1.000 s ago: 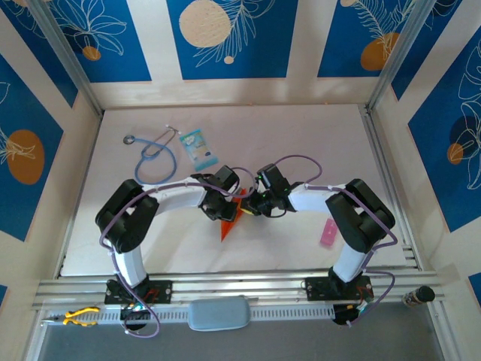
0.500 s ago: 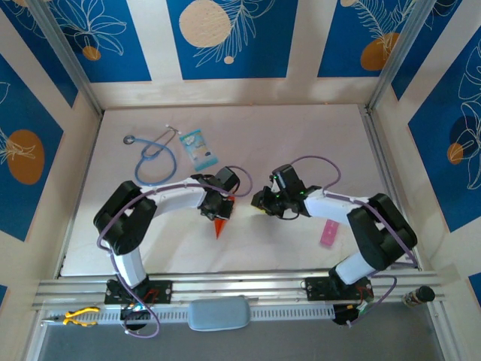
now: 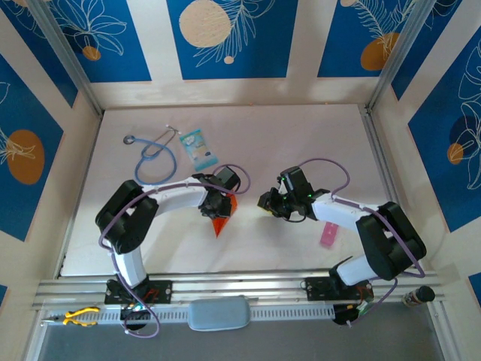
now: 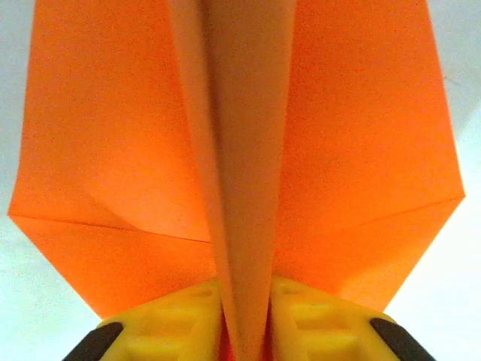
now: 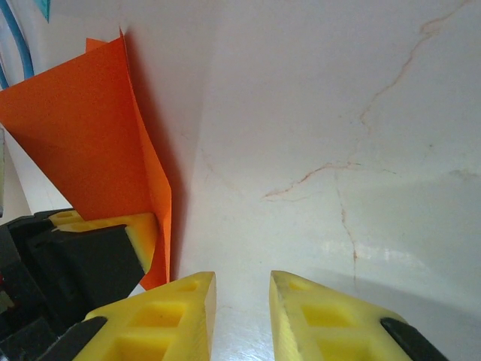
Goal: Fold a paper plane with a square sheet of paper (pick it up from the middle)
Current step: Move a paper plane to the center of the table.
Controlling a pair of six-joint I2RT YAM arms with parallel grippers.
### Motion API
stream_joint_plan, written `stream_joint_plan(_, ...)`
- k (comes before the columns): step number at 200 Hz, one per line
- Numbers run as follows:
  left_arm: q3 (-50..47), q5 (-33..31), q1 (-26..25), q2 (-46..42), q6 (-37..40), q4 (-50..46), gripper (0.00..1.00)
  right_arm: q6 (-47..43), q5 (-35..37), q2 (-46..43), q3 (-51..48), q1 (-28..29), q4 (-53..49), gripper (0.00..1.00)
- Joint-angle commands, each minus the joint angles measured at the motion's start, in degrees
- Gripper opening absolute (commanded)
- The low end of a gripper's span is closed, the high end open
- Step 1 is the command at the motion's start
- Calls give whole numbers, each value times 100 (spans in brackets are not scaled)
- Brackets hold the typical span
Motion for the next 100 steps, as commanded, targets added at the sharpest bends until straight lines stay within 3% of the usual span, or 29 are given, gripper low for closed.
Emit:
stream_joint_plan(1,35,-54,-27,261,-153,-73,23,-86,-133,-108,-61,-25,-80,25)
stream_joint_plan(100,59,118,-23,653,-525,105,37,-99,-151,-275,-176,-77,-72,26)
